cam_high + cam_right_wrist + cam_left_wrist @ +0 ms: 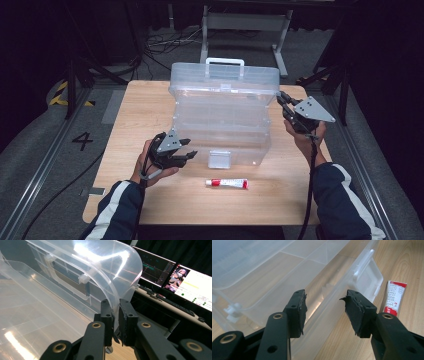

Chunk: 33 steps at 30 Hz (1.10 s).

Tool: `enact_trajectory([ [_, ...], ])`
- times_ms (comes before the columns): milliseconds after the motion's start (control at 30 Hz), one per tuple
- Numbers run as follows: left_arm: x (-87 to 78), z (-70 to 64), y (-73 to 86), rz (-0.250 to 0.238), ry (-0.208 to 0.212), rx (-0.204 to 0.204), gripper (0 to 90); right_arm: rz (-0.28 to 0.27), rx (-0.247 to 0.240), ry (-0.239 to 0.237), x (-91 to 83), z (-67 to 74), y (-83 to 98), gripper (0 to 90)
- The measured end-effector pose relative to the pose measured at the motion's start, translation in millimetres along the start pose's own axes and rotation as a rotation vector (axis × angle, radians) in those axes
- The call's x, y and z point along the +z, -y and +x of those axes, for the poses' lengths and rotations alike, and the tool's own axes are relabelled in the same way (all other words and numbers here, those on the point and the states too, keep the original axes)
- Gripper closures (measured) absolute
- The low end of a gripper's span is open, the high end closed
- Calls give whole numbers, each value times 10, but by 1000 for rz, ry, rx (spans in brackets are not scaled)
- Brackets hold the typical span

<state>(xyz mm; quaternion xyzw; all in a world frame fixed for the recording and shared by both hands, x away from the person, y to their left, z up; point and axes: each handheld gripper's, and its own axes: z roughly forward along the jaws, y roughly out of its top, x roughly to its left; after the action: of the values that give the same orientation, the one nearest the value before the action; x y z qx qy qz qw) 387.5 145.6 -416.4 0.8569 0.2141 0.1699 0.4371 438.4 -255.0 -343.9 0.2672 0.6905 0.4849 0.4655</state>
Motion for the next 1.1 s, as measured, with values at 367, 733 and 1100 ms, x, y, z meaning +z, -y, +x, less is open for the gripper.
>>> enact_trajectory([
  [367,124,33,0,19,40,12,519,25,43,11,71,-41,-73,834],
  [733,199,77,10,46,59,29,552,31,75,25,149,-78,-112,839],
  [1100,262,87,-7,72,73,40,575,47,93,27,216,-125,-151,843],
])
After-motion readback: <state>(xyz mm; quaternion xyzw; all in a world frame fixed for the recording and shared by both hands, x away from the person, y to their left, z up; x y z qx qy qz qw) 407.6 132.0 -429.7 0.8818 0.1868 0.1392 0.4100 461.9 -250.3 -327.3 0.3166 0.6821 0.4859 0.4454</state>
